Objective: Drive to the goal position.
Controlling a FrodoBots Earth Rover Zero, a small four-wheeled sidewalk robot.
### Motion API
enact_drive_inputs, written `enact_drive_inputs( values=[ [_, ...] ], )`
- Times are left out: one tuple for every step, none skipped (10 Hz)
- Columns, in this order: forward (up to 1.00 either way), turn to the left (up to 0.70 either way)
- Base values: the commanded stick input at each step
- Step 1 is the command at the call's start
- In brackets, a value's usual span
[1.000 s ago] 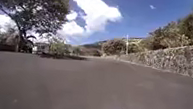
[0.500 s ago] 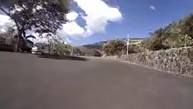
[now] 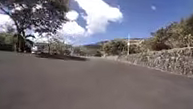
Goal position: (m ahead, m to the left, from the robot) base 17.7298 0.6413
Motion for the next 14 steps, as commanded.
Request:
enact_drive_inputs(
  values=[
    [0.5, 0.0],
    [0.5, 0.0],
    [0.5, 0.0],
    [0.5, 0.0],
    [0.5, 0.0],
    [0.5, 0.0],
    [0.5, 0.0],
    [0.5, 0.0],
    [0.5, 0.0],
    [0.5, 0.0],
    [0.5, 0.0],
    [0.5, 0.0],
    [0.5, 0.0],
    [0.5, 0.0]
  ],
)
